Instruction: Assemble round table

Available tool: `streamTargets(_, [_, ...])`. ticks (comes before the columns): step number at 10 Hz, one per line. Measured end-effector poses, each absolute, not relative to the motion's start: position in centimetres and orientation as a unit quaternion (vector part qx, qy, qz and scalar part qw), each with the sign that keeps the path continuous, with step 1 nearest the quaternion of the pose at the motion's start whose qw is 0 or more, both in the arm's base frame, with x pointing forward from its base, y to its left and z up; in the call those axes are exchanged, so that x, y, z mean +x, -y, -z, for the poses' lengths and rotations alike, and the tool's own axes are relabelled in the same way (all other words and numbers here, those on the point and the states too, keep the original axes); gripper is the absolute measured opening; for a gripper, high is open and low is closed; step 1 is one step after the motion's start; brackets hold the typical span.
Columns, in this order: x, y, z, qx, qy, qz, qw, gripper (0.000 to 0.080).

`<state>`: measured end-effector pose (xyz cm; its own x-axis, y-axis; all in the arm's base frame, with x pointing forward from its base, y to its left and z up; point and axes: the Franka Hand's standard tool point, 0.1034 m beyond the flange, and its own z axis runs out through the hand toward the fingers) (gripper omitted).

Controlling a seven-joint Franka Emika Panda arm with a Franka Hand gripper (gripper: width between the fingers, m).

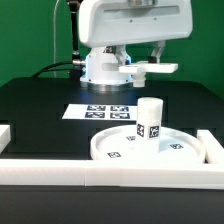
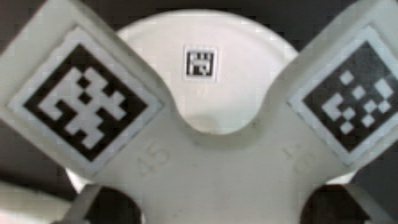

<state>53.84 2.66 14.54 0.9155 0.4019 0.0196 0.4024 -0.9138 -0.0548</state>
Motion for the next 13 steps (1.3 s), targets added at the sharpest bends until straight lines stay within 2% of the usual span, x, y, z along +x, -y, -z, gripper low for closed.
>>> streamTargets(1, [56.2,-3.6,-14.9,-0.97,0.241,0.003,0.011,0.0445])
streamTargets(2, [57.2,-4.1,-14.7,-0.967,0.254,0.001,0.007,0.0445])
streamTargets(9, [56.6,-4.0,-14.0,-0.967,0.255,-0.007,0.007,0.0445])
streamTargets(13, [56.5,-3.5,-12.8,-0.967,0.254,-0.01,0.007,0.0445])
